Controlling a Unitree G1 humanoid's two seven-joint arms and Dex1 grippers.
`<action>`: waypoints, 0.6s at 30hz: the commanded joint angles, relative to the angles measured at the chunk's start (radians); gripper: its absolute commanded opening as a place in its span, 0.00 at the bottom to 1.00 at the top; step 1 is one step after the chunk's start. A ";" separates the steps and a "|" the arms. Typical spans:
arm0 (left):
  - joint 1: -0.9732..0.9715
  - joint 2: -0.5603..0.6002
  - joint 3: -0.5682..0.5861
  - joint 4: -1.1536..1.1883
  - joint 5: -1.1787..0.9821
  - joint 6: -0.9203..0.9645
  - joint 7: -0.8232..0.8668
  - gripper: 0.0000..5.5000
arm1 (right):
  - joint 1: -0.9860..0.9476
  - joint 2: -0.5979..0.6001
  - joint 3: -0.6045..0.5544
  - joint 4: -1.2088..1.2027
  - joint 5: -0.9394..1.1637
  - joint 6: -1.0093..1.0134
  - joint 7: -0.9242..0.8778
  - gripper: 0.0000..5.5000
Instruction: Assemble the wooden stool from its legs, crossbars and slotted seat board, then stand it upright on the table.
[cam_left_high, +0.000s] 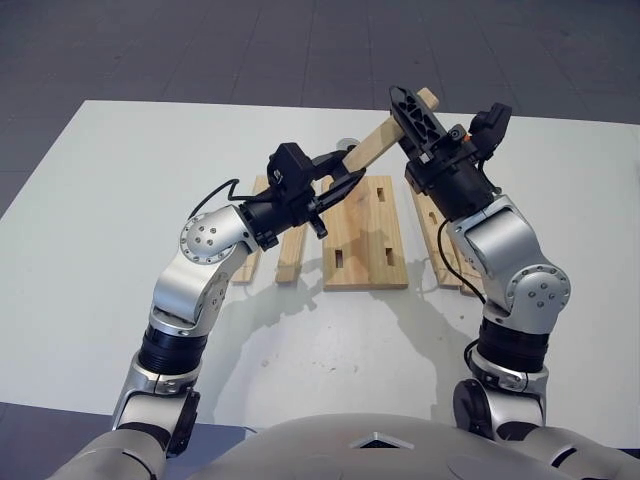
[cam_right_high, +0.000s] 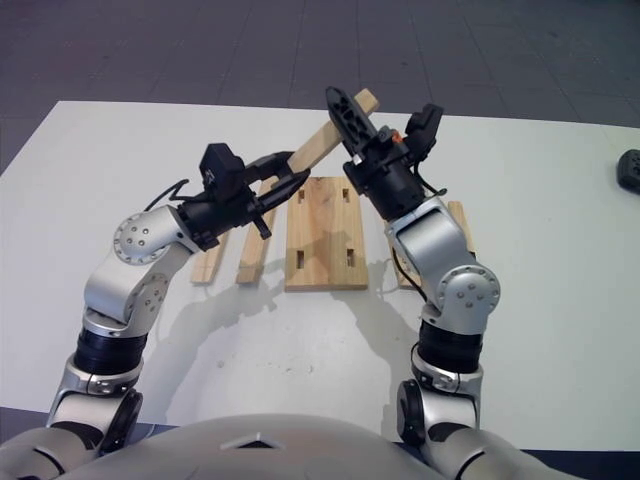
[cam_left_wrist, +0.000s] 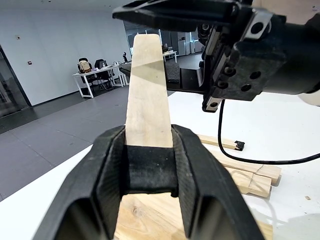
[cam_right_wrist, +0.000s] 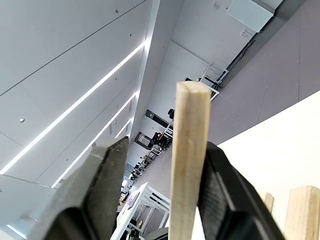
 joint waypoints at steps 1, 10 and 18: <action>-0.002 0.003 -0.006 -0.002 0.015 0.006 0.000 0.24 | -0.004 -0.021 -0.002 -0.003 0.039 0.006 0.017 0.27; 0.010 -0.003 -0.012 0.014 0.024 -0.009 0.009 0.24 | -0.017 -0.046 -0.008 0.009 0.042 -0.002 0.048 0.08; 0.027 -0.001 -0.005 0.030 0.029 0.010 0.020 0.36 | -0.020 -0.079 -0.055 0.037 -0.070 -0.055 0.066 0.08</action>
